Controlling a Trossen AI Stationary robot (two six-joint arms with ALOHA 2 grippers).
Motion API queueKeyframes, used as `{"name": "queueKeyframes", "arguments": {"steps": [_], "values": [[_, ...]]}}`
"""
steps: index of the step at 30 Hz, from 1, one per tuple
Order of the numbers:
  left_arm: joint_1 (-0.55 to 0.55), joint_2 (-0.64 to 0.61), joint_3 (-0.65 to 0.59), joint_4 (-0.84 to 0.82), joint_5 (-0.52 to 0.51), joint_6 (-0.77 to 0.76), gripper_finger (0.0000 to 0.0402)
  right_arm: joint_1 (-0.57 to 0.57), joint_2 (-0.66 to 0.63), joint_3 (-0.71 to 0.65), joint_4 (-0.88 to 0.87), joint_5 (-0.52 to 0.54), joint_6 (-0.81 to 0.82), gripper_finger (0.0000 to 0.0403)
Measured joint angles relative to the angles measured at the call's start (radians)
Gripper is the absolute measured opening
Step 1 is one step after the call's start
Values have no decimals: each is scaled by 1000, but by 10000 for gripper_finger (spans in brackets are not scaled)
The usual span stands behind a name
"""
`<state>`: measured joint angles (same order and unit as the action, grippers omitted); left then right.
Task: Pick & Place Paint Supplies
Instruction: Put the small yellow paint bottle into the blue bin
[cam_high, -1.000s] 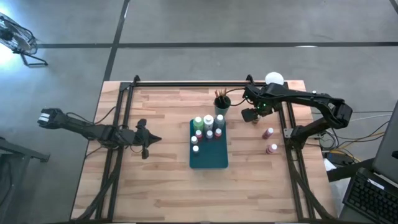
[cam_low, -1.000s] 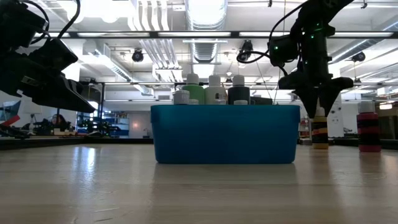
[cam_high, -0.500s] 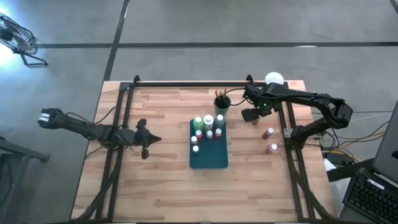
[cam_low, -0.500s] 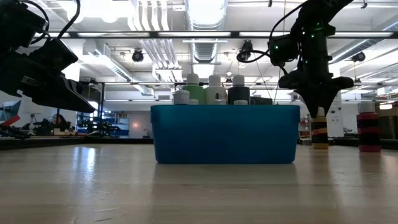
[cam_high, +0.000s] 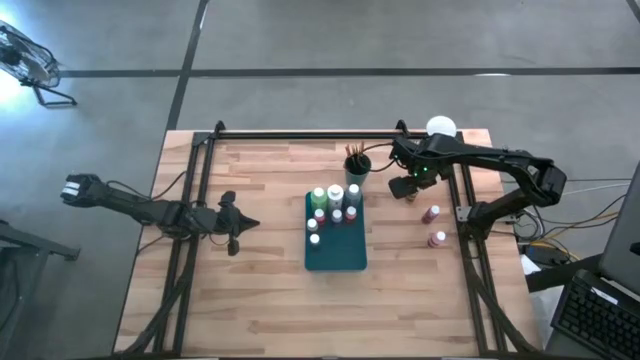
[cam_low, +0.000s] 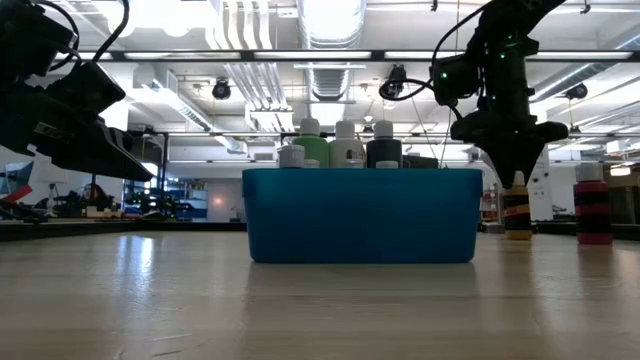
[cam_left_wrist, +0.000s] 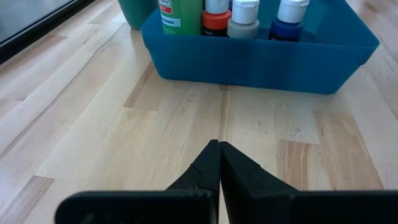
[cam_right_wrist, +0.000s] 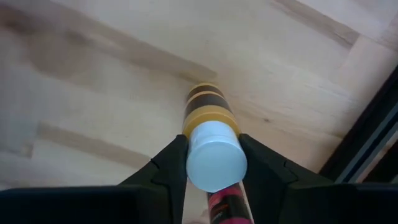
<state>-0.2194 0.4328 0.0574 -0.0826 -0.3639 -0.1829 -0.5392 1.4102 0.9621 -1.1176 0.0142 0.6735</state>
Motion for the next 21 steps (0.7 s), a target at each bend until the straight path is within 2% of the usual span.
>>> {"name": "queueKeyframes", "arguments": {"steps": [21], "values": [[0,0,0,0,0,0,7,173,-69,46,-31,6,25,115]]}}
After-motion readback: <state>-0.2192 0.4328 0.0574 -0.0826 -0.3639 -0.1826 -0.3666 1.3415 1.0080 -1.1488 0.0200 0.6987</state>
